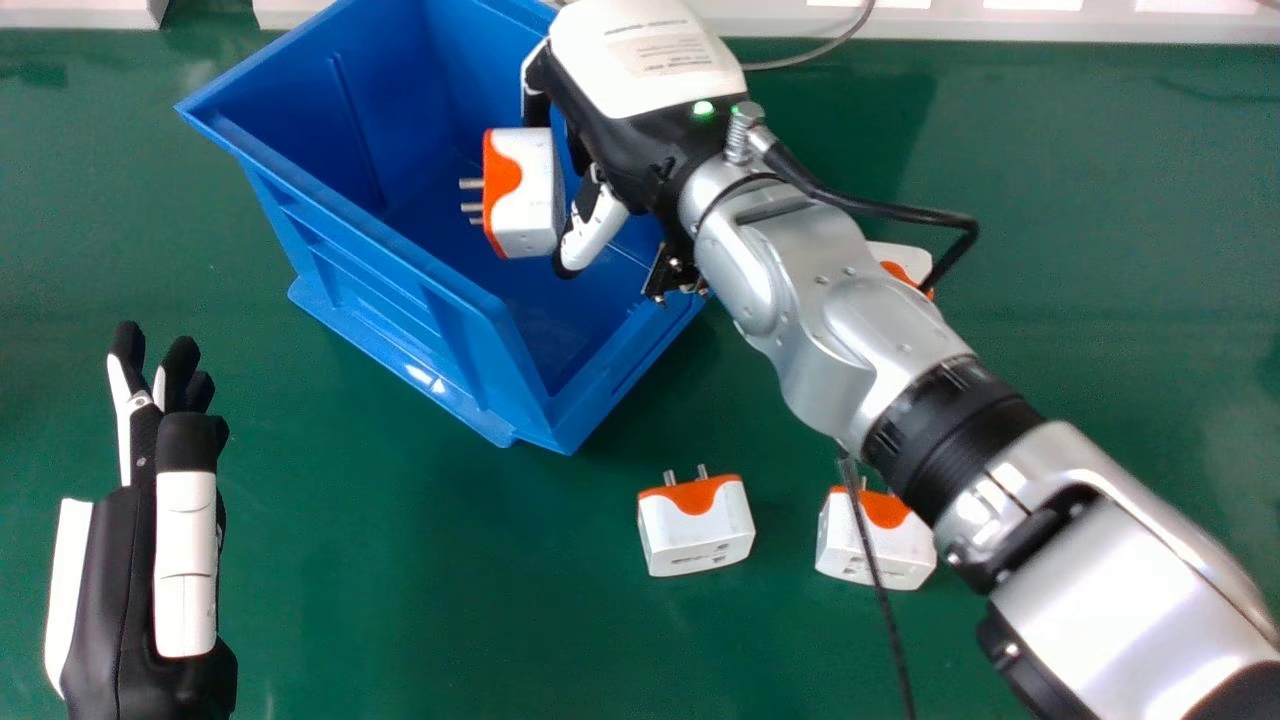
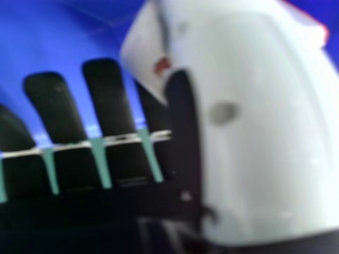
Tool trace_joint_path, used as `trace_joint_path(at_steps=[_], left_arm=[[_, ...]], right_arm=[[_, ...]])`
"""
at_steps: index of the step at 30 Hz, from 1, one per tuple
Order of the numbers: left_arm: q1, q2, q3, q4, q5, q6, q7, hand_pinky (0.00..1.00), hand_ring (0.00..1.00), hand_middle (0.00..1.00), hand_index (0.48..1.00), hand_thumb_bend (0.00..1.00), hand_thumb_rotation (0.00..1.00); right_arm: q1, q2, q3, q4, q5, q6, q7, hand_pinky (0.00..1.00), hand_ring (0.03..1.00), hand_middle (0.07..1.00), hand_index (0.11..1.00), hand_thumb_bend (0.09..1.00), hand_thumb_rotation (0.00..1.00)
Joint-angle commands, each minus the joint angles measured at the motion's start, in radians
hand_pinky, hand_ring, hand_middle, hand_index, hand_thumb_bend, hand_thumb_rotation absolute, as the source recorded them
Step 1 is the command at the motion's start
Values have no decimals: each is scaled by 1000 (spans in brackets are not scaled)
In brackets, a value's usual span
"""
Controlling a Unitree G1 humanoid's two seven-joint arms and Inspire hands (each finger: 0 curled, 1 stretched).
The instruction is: Pick all objects and put in blue box
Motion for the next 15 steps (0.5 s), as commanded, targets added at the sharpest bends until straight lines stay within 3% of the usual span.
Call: trace_joint_path(at_steps=[1,4,8,15], left_arm=[[11,1,1,-33,5,-10,4,1000,1000,1000,1000,877,1000],[15,-10,-2,-42,9,-6,16,1000,1000,1000,994,891,1000],[20,-15,-9,-48,11,-3,22,1000,1000,1000,993,889,1000],[31,-10,-12,-50,11,0,16,1000,1000,1000,1000,896,1000]], right_arm=[[-64,11,13,39,-6,-7,-42,144,226,469,486,523,1],[-89,26,39,96,-13,-8,-43,142,237,420,509,520,0],[-109,49,68,147,-20,9,-44,158,282,426,529,513,0],[-96,75,47,181,26,27,-72,236,377,492,521,511,0]])
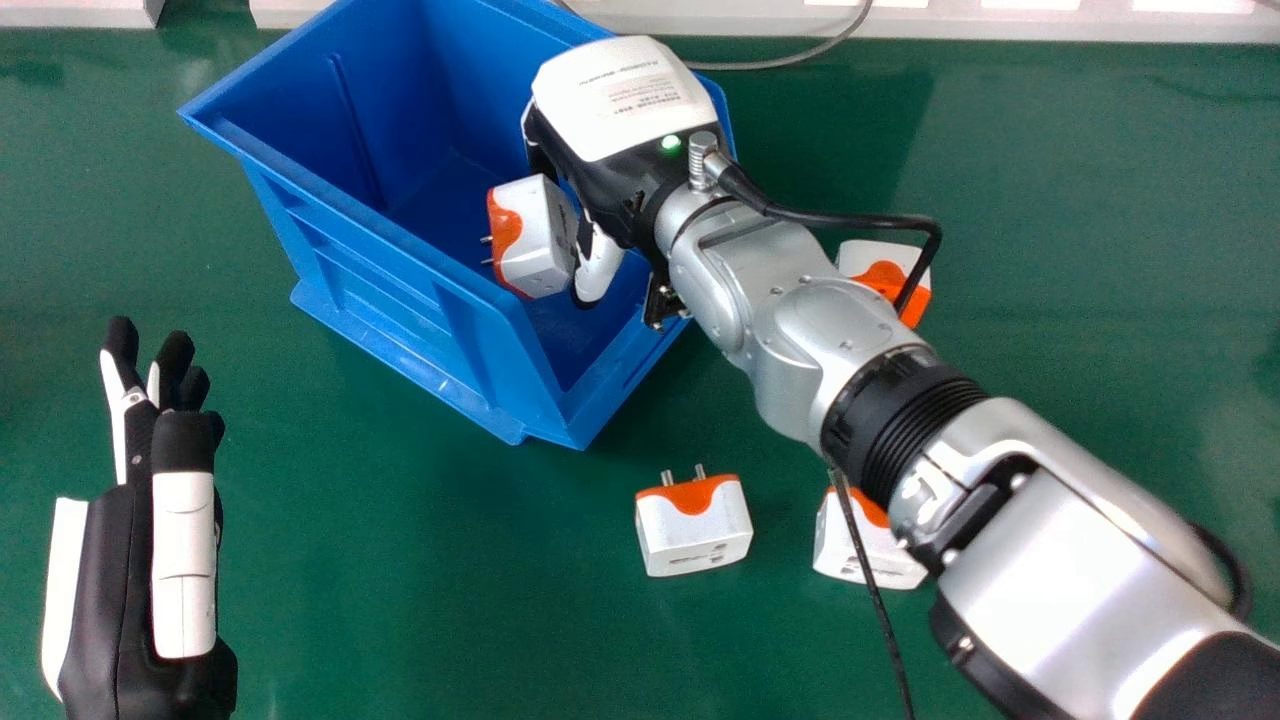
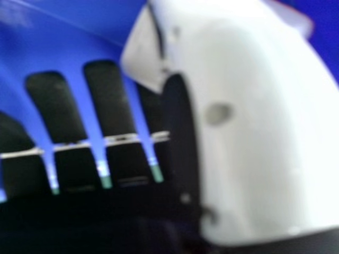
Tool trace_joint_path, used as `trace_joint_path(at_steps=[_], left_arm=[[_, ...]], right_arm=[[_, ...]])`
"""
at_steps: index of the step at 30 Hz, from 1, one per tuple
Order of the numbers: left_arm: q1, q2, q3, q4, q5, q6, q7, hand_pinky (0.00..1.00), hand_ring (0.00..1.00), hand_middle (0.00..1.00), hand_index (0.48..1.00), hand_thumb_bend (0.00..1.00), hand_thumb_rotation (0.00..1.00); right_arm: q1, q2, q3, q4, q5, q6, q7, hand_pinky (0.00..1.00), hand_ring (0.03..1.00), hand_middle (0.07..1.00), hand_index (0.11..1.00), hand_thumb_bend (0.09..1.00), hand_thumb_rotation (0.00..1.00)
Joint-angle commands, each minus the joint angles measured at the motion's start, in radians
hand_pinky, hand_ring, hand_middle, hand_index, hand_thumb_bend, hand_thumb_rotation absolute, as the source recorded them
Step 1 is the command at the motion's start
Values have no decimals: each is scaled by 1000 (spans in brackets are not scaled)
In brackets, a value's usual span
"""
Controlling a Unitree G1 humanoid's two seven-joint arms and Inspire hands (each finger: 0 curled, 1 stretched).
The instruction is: Pick all objects and put in blue box
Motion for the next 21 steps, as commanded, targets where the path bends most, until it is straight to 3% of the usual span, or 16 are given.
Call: trace_joint_path(at_steps=[1,6,7,8,10,13,17,21], left_arm=[[8,1,-2,-25,1,-8,-1,1000,1000,1000,1000,895,1000],[3,-1,-3,-19,11,-12,5,1000,1000,1000,1000,892,1000],[1,-2,-4,-17,13,-13,7,1000,1000,1000,1000,888,1000],[-2,-2,-4,-15,14,-15,7,1000,1000,1000,1000,886,1000],[-7,-3,-4,-7,18,-23,9,1000,1000,1000,1000,875,1000],[-14,-1,-5,-4,14,-20,6,1000,1000,1000,1000,861,1000],[-26,-4,-7,4,19,-19,12,1000,1000,1000,1000,860,1000],[-35,-1,-9,7,14,-15,10,1000,1000,1000,1000,859,1000]], right_arm=[[-33,-1,-10,-16,12,-10,-53,265,390,507,500,514,0],[-19,-9,0,-15,9,-30,-95,351,387,495,539,512,0],[-19,-8,1,-13,10,-31,-95,373,423,479,538,516,1],[-21,-8,4,-11,8,-28,-91,408,483,552,612,631,71],[-20,-7,3,-12,12,-26,-80,468,575,664,710,711,172],[-14,-10,-2,-31,21,-24,-74,611,751,834,832,734,246],[-8,-15,-2,-43,25,-30,-78,643,778,853,846,732,254],[2,-22,-9,-72,33,-31,-77,652,788,862,852,709,245]])
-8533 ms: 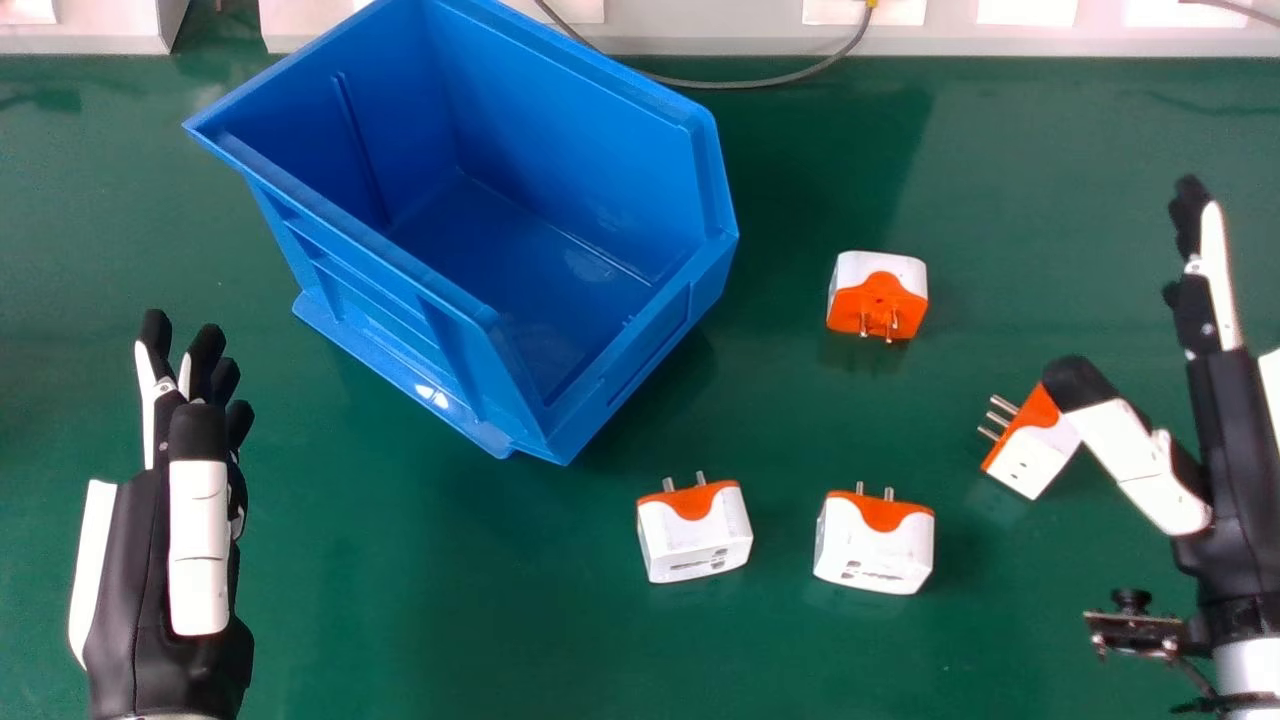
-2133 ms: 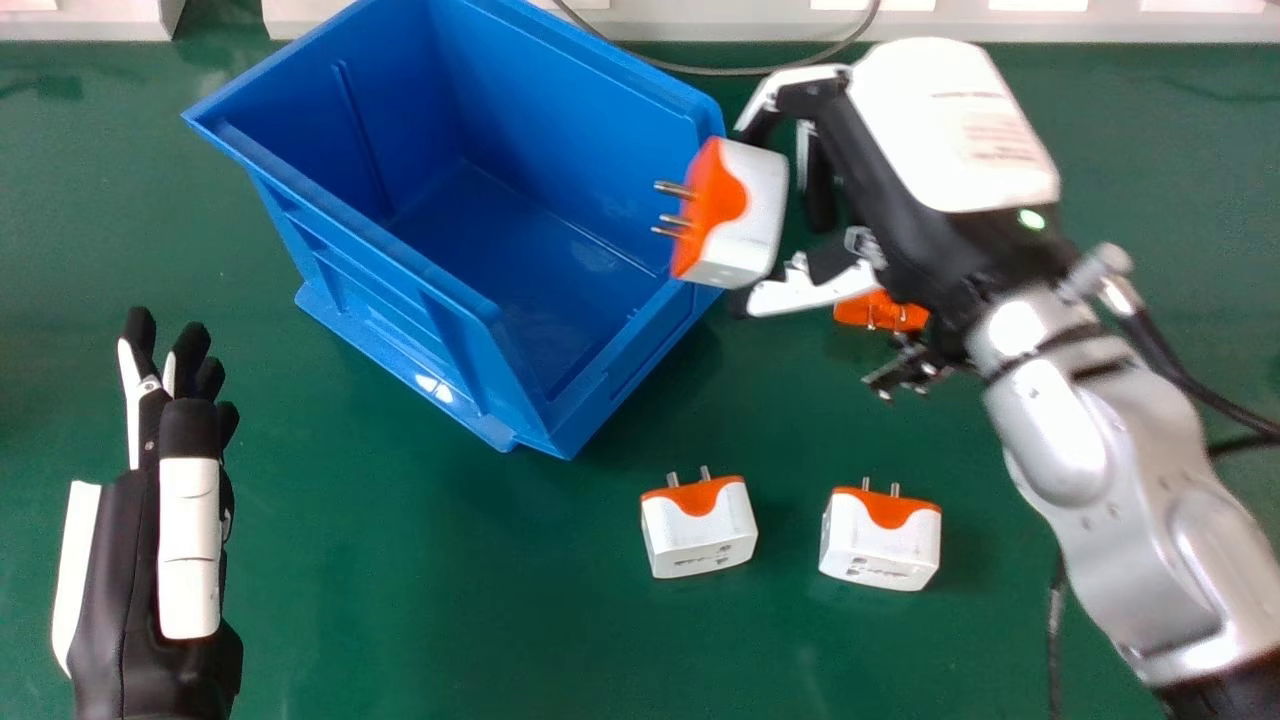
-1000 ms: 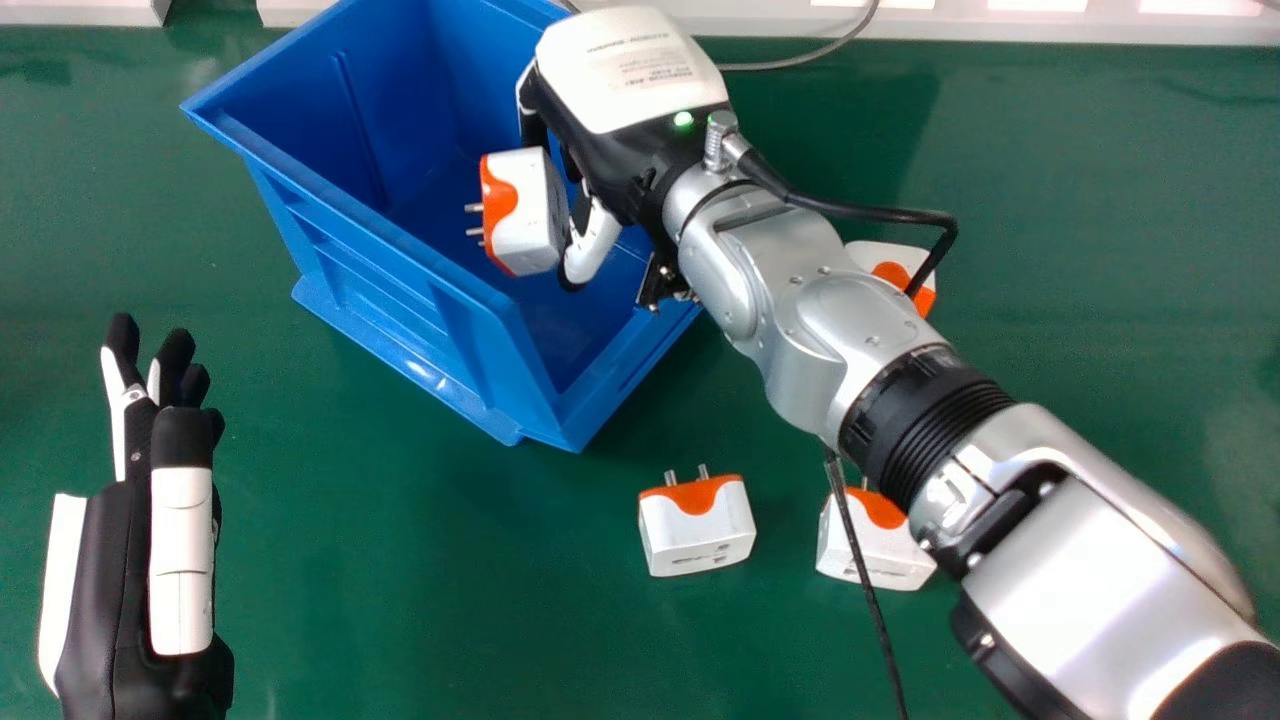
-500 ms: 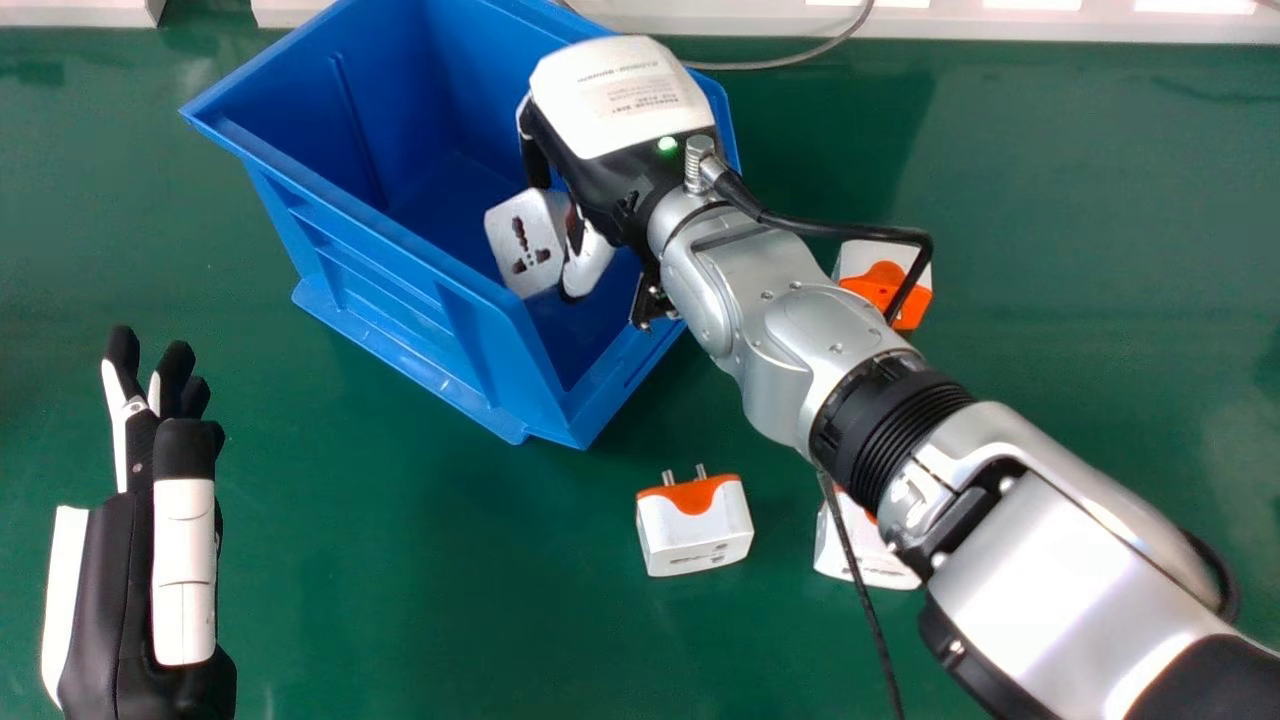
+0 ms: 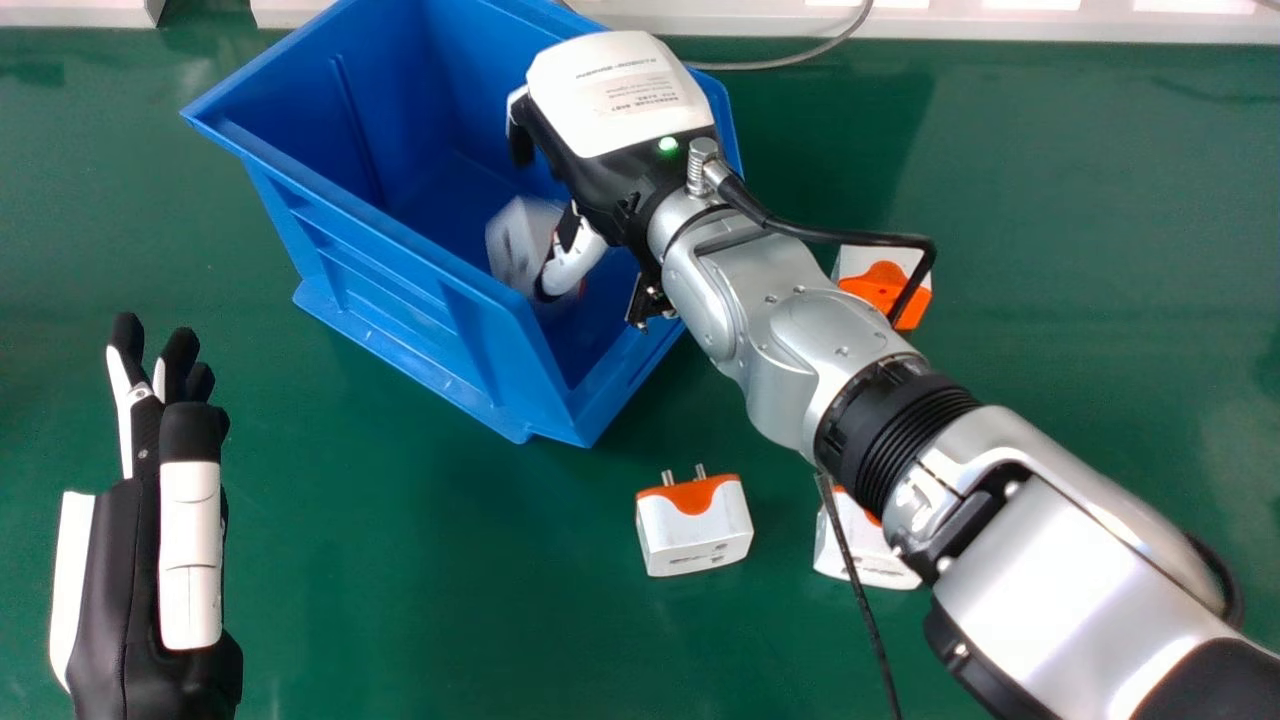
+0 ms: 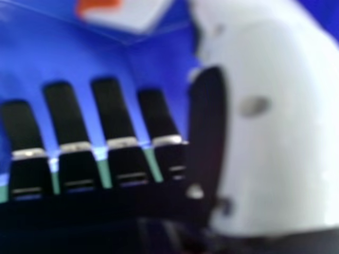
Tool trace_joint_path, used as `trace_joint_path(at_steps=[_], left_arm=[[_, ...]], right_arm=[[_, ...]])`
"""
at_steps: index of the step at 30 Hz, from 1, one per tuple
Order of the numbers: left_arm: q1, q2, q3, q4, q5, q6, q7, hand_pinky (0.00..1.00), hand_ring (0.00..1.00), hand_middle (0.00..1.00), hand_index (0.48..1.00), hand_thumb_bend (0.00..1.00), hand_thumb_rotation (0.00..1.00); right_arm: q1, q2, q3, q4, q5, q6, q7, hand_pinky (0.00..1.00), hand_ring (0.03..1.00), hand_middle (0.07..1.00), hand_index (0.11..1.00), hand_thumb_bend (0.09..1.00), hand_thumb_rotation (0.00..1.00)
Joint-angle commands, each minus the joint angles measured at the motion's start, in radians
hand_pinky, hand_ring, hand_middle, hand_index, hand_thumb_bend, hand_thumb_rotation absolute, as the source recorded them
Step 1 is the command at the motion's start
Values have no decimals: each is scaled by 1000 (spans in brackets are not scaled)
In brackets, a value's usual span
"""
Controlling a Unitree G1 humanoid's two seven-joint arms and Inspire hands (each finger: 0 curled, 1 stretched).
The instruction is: Pick all objects and put in blue box
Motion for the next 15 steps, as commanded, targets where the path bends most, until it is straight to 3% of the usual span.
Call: trace_joint_path(at_steps=[1,8,11,15], left_arm=[[-4,2,-2,-8,11,-15,2,1000,1000,1000,1000,856,1000],[-32,6,1,13,12,-19,5,1000,1000,1000,1000,873,1000],[-40,11,1,17,1,-20,-5,1000,1000,1000,1000,881,1000],[-50,21,6,24,5,-17,-10,1000,1000,1000,1000,906,1000]], right_arm=[[-10,-12,-14,-48,13,-1,-9,652,789,863,854,707,239],[55,-49,-40,-205,33,0,-11,661,810,887,878,715,210],[116,-81,-61,-346,43,13,3,671,820,890,875,713,193],[234,-135,-101,-598,39,56,38,669,815,886,865,678,180]])
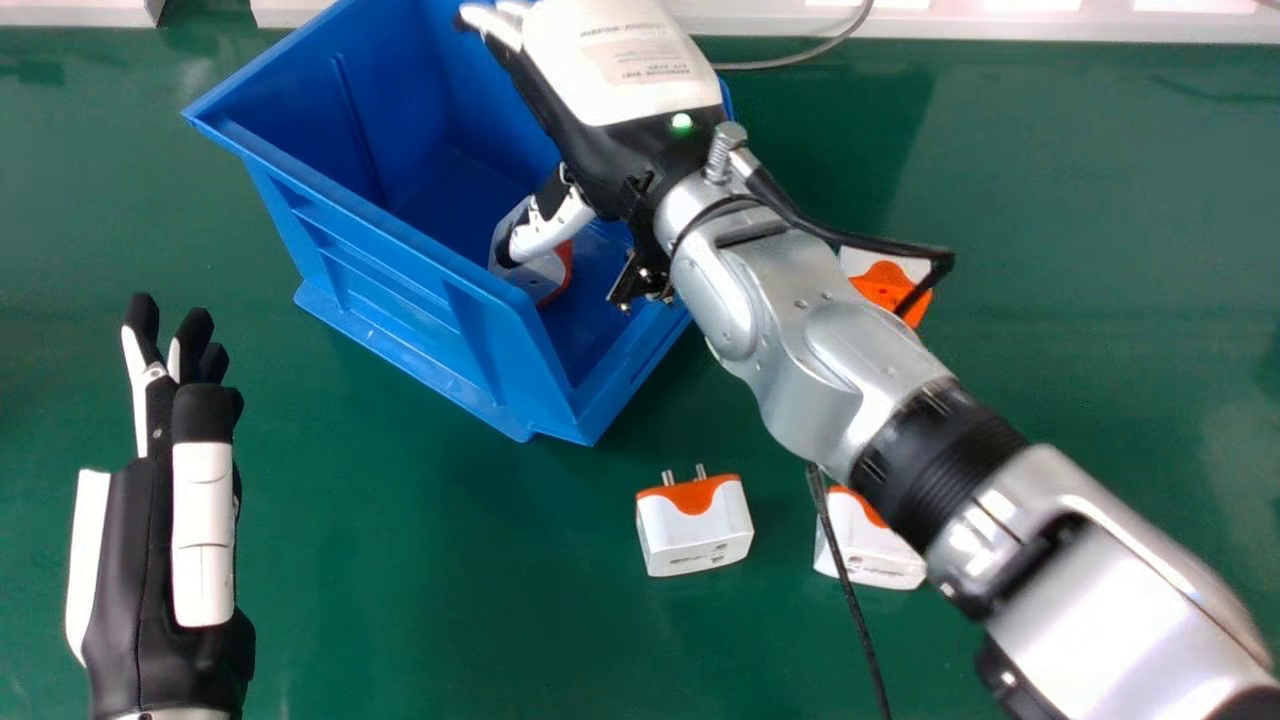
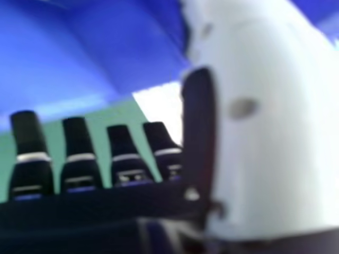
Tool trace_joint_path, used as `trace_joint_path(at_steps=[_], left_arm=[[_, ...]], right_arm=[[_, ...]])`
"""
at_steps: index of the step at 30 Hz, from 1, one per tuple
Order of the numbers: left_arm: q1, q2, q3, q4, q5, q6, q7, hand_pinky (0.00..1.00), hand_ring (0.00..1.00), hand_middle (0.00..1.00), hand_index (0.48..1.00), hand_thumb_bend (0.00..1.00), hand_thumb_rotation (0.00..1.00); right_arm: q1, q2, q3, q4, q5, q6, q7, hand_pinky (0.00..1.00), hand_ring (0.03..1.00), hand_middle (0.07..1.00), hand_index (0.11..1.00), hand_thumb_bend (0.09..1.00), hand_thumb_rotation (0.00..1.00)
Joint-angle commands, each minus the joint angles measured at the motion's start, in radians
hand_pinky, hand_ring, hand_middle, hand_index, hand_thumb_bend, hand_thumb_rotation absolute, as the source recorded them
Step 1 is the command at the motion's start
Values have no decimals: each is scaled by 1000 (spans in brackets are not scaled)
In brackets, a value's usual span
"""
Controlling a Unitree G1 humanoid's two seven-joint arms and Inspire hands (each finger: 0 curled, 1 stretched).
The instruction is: Pick all objects and put in blue box
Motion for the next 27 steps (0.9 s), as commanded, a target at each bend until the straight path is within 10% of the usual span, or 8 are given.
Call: trace_joint_path(at_steps=[1,11,27], left_arm=[[-5,12,6,-4,8,-18,-3,1000,1000,1000,1000,908,1000],[-37,19,3,18,-5,-16,-13,1000,1000,1000,1000,898,999],[-57,24,3,53,-1,-38,-27,1000,1000,1000,1000,888,986]], right_arm=[[55,-35,-39,-164,-3,29,18,661,810,883,861,669,185],[425,-131,-135,-740,-33,106,69,605,775,863,839,568,238],[986,-299,-390,-1066,77,-152,21,582,748,803,795,568,316]])
